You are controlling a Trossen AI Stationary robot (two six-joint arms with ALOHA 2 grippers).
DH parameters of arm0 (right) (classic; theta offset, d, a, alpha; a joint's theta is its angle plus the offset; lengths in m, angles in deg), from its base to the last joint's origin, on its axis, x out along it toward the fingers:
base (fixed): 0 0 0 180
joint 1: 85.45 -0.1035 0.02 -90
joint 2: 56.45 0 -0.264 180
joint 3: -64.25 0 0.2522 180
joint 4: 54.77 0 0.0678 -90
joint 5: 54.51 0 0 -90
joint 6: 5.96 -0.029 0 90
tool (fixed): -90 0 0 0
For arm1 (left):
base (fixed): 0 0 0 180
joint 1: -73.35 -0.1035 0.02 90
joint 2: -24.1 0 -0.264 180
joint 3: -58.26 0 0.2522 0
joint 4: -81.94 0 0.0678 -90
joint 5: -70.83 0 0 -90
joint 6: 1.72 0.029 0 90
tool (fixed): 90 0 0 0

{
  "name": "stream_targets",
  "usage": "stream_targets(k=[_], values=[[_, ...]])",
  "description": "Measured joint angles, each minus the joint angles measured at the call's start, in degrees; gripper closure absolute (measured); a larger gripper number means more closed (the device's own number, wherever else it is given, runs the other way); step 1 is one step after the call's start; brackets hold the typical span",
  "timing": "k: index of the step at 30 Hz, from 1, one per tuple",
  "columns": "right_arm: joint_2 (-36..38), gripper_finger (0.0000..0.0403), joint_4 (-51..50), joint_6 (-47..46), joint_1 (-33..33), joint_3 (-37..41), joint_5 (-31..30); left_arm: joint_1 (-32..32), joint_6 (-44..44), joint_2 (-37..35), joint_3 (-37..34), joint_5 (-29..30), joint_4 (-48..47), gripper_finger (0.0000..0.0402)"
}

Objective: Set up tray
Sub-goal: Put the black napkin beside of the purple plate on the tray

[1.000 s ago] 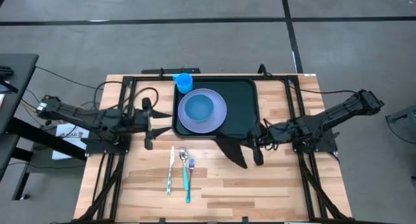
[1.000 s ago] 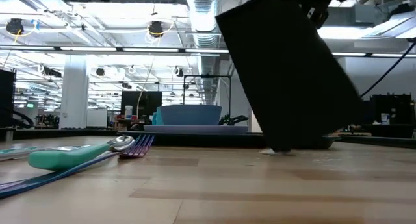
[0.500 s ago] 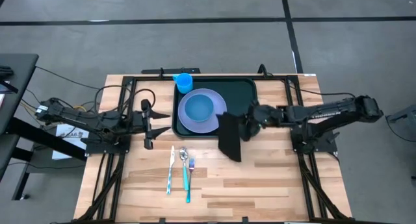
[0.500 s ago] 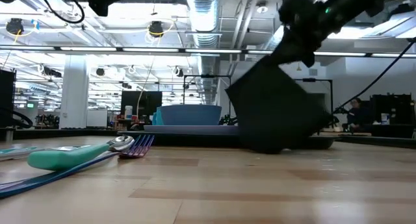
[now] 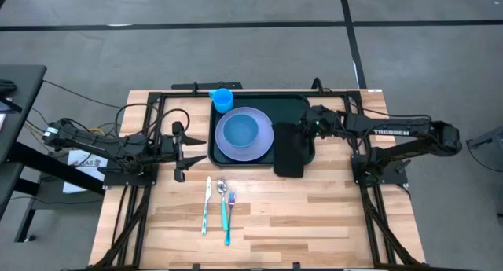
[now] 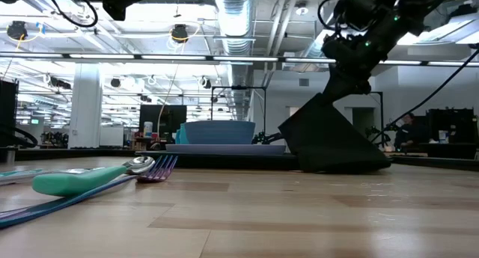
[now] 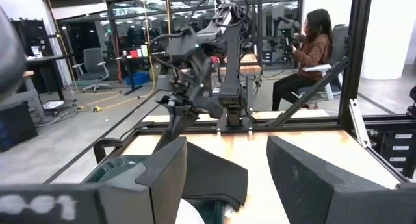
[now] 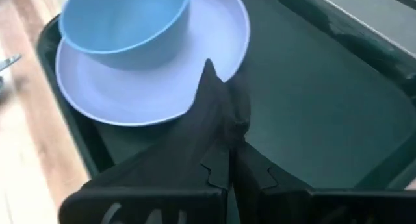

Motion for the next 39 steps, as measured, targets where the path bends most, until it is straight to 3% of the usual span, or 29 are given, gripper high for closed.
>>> stream_targets(k=[13, 28, 39], values=[[-3.39, 0.0403, 2.67, 4.76, 11.54, -0.04, 3.67, 0.0, -0.53, 0.0, 0.0, -0.29, -0.16, 0.02], [-16.72, 0.0403, 13.13, 4.04, 18.57, -0.04, 6.51, 0.0, -0.53, 0.0, 0.0, -0.9, -0.88, 0.02], [-18.64, 0.0403, 14.13, 3.14, 24.45, 0.0, 6.32, 0.0, -1.13, 0.0, 0.02, -0.92, -1.73, 0.02]])
